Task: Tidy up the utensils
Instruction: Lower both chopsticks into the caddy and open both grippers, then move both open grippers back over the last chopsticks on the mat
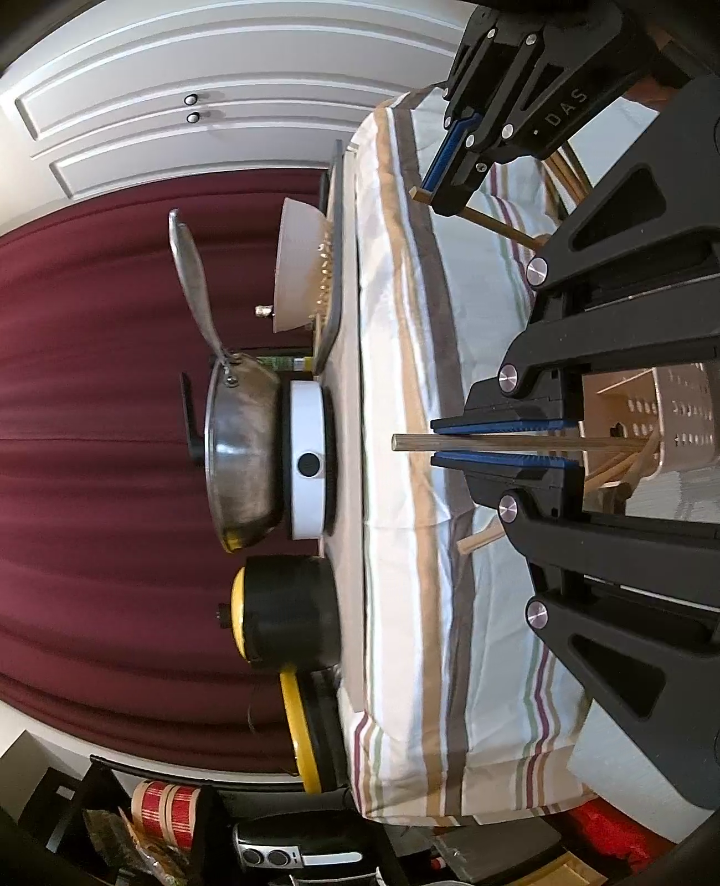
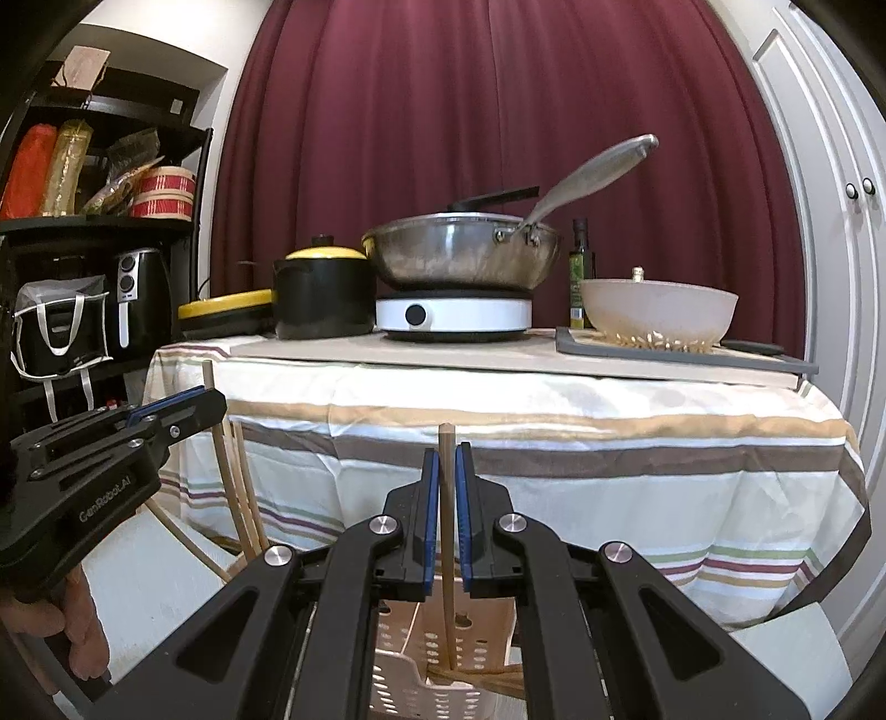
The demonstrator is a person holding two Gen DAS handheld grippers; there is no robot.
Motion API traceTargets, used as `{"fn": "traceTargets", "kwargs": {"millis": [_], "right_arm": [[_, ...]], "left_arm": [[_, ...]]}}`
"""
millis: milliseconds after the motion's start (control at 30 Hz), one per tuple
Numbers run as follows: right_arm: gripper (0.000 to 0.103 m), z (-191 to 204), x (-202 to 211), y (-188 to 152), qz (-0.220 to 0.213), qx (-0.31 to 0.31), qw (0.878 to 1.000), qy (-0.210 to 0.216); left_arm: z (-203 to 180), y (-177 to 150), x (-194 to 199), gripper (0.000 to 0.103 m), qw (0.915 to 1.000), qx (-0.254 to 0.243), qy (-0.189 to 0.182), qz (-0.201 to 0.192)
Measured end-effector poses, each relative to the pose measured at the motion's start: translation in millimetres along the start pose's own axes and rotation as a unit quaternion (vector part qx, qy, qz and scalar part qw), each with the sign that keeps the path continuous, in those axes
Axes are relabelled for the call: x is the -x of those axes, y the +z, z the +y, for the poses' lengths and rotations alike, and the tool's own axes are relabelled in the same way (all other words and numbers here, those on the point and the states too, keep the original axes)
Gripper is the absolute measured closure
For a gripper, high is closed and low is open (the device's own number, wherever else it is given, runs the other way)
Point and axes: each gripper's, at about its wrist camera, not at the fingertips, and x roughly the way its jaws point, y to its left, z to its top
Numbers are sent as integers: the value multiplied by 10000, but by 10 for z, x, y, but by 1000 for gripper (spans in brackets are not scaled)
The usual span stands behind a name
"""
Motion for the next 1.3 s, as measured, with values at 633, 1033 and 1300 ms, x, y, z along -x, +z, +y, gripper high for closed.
{"fn": "traceTargets", "kwargs": {"millis": [633,1033,1300], "right_arm": [[55,69,272,42,-167,29,9998,-123],[46,139,700,-142,-22,-36,9997,-252],[45,262,1053,-617,348,-63,9988,-324]], "left_arm": [[4,10,323,38,9998,4,159,-83],[7,-197,844,33,9995,38,307,33],[23,-661,1176,32,9981,105,379,468]]}}
